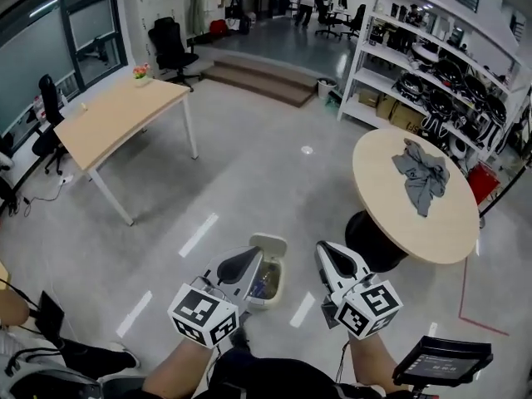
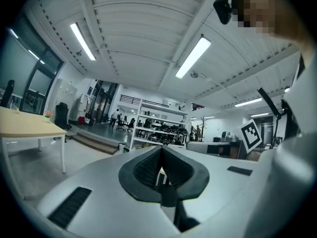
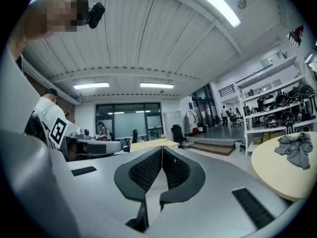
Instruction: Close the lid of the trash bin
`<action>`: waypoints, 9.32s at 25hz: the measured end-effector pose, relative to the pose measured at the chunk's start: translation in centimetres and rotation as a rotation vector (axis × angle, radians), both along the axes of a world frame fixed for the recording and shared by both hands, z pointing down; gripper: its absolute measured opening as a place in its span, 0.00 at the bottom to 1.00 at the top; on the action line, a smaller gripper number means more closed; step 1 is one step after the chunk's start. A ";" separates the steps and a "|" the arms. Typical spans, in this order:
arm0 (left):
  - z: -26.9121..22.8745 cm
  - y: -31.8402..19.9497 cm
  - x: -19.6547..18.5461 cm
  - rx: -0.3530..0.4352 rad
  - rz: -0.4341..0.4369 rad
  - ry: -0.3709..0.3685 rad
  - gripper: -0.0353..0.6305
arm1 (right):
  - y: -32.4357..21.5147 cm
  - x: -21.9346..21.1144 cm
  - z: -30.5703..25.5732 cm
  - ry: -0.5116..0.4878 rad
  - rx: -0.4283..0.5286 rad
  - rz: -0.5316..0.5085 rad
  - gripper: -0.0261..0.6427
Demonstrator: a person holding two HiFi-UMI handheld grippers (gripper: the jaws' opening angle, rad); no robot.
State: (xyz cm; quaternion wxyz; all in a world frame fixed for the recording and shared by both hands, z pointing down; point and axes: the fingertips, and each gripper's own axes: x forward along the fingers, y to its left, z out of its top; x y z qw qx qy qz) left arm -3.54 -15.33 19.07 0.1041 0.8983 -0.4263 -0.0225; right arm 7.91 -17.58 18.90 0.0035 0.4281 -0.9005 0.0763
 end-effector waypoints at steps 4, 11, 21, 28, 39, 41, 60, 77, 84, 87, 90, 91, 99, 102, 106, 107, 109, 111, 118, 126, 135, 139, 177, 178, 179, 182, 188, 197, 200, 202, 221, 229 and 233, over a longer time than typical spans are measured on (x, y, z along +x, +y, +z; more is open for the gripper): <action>0.8 -5.6 -2.4 -0.001 0.051 0.002 0.04 | -5.3 -2.2 1.0 0.017 -0.011 0.052 0.05; 3.3 -12.8 -2.8 -0.063 0.062 -0.011 0.04 | -11.7 -2.3 2.3 0.019 -0.043 0.074 0.05; 5.3 -19.3 -2.0 -0.096 -0.020 -0.035 0.04 | -18.5 -0.5 4.0 0.006 -0.052 0.002 0.05; 11.5 -23.8 -2.8 -0.186 -0.055 -0.052 0.04 | -23.4 -0.7 9.6 0.013 -0.125 -0.011 0.05; 28.7 -28.8 -3.5 -0.455 -0.019 -0.126 0.04 | -27.7 -0.7 27.6 0.111 -0.396 0.039 0.05; 32.7 -29.4 -3.1 -0.515 -0.011 -0.147 0.04 | -28.0 -0.5 31.2 0.126 -0.447 0.046 0.05; 52.7 -28.4 0.8 -0.791 0.071 -0.296 0.04 | -25.0 -0.1 52.7 0.182 -0.779 0.052 0.05; 59.3 -14.2 2.4 -0.921 0.328 -0.509 0.04 | -11.0 -1.8 59.1 0.486 -0.851 -0.319 0.06; 62.9 -8.5 2.0 -0.875 0.495 -0.722 0.04 | -4.9 -3.6 62.7 0.629 -0.884 -0.460 0.15; 64.8 -7.4 1.9 -0.896 0.500 -0.740 0.04 | -3.6 -4.2 64.7 0.676 -0.886 -0.481 0.15; 67.2 -6.7 1.9 -0.911 0.504 -0.769 0.04 | -2.9 -4.2 67.2 0.725 -0.885 -0.504 0.15; 68.0 -6.5 1.9 -0.915 0.509 -0.780 0.04 | -2.7 -4.2 68.0 0.730 -0.892 -0.507 0.15; 71.2 -6.1 1.9 -0.903 0.514 -0.857 0.04 | -2.8 -4.3 71.3 0.775 -0.894 -0.490 0.15; 71.9 -6.1 2.1 -0.897 0.504 -0.847 0.04 | -2.8 -4.0 71.8 0.802 -0.855 -0.481 0.15; 70.9 -6.3 1.6 -0.879 0.466 -0.834 0.04 | -2.5 -4.2 71.1 0.779 -0.871 -0.484 0.15; 70.5 -6.7 1.5 -0.874 0.439 -0.830 0.04 | -2.4 -4.2 70.8 0.773 -0.878 -0.492 0.15; 69.8 -8.0 1.3 -0.884 0.372 -0.781 0.04 | -3.2 -4.3 70.0 0.756 -0.858 -0.486 0.15; 68.3 -9.6 1.1 -0.900 0.302 -0.705 0.04 | -5.0 -4.7 68.5 0.734 -0.811 -0.472 0.15; 53.8 -13.4 1.6 -0.759 0.244 -0.588 0.04 | -10.2 -5.5 53.8 0.502 -0.748 -0.414 0.15; 31.7 -18.5 1.7 -0.579 0.165 -0.290 0.04 | -18.3 -3.6 30.8 0.183 -0.509 -0.207 0.13; 13.9 -21.1 1.1 -0.229 0.045 -0.139 0.04 | -20.9 -0.2 13.2 0.015 -0.212 -0.119 0.06; 10.3 -19.9 1.4 -0.161 0.062 -0.069 0.04 | -20.1 -0.2 10.4 -0.018 -0.176 -0.151 0.06; 6.4 13.2 -3.7 -0.029 0.037 -0.031 0.04 | 13.1 -4.4 4.9 -0.012 -0.052 -0.043 0.06; 6.0 14.4 -3.7 -0.026 0.046 -0.025 0.04 | 14.4 -4.5 4.6 -0.009 -0.050 -0.037 0.06; 5.5 15.4 -3.7 -0.019 0.054 -0.026 0.04 | 15.5 -4.5 4.2 -0.004 -0.042 -0.034 0.06; 4.2 18.2 -3.9 0.019 0.062 -0.045 0.04 | 18.5 -4.2 3.1 0.007 -0.014 -0.028 0.06; 3.0 24.5 -3.3 0.042 -0.001 -0.052 0.04 | 24.6 -2.3 2.6 -0.007 0.024 -0.047 0.06; 6.1 37.1 2.6 -0.062 -0.089 -0.056 0.04 | 37.6 4.7 4.6 0.006 -0.006 -0.073 0.06; 5.6 40.9 3.5 -0.071 -0.089 -0.084 0.04 | 40.6 6.1 4.7 0.050 -0.001 -0.067 0.06; 5.0 43.2 4.2 -0.068 -0.081 -0.126 0.04 | 42.4 6.7 4.1 0.033 -0.005 -0.074 0.06; 6.6 66.5 -0.1 -0.060 0.024 -0.082 0.04 | 67.0 0.8 5.2 -0.033 -0.028 0.002 0.06; 5.0 74.4 0.2 -0.040 0.067 -0.043 0.04 | 75.7 0.3 3.8 0.001 -0.019 0.014 0.06; 5.1 78.4 1.9 -0.046 0.057 -0.039 0.04 | 79.6 1.6 3.5 -0.007 0.007 -0.010 0.06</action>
